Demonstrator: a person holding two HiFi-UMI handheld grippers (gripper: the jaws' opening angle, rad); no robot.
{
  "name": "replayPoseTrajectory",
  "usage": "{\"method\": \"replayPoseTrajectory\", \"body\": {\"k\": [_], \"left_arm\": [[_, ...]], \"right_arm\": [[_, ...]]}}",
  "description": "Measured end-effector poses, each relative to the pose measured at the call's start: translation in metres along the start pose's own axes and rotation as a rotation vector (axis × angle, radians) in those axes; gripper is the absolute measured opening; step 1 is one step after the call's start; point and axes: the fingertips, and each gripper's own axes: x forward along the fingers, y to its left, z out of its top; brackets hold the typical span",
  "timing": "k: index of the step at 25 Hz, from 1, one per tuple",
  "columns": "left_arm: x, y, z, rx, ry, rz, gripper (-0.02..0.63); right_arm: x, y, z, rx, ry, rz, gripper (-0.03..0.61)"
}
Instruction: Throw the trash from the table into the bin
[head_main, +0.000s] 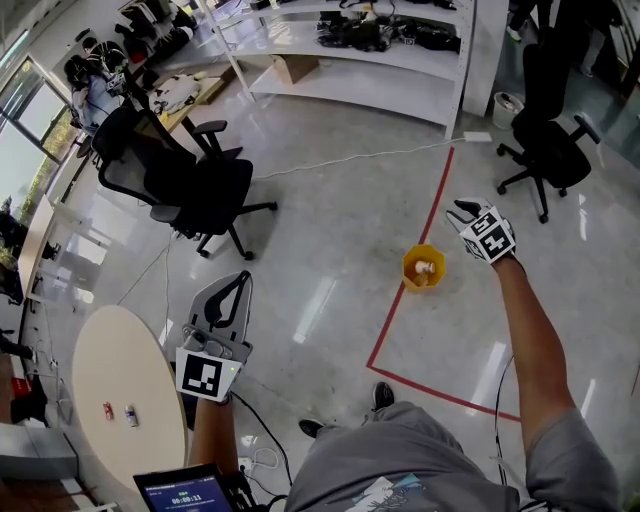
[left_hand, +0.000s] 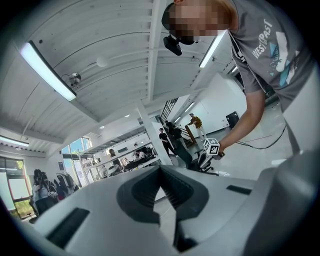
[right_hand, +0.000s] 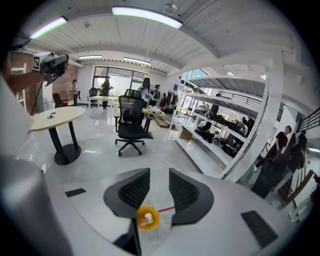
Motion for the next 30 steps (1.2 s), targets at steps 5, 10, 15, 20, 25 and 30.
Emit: {"method": "replayPoseTrajectory", "body": {"k": [5, 10, 15, 20, 25, 30], "left_arm": [[-0.011, 0.0, 0.006, -0.004, -0.018, 0.011, 0.043], [-0.045, 0.011, 0.007, -0.013, -0.02, 0.055, 0.043], [-0.101, 0.037, 0.005, -0.015, -0.016, 0.139, 0.043], [-0.188, 0.068, -0.018, -0.02, -0.01, 0.281, 0.043], [-0.286, 0.106, -0.024, -0.008, 0.008, 0.394, 0.043], [-0.408, 0.145, -0.024, 0.012, 0.035, 0.509, 0.043]], "right_arm": [[-0.025, 0.017, 0.04, -0.026, -0.092, 0.0, 0.1], [-0.046, 0.05, 0.103, -0.08, -0.205, 0.001, 0.1], [-0.057, 0.115, 0.176, -0.178, -0.309, 0.066, 0.008], [-0.04, 0.216, 0.249, -0.27, -0.404, 0.179, 0.006], [-0.037, 0.321, 0.324, -0.328, -0.479, 0.278, 0.006], [-0.039, 0.442, 0.398, -0.381, -0.537, 0.376, 0.006]]}}
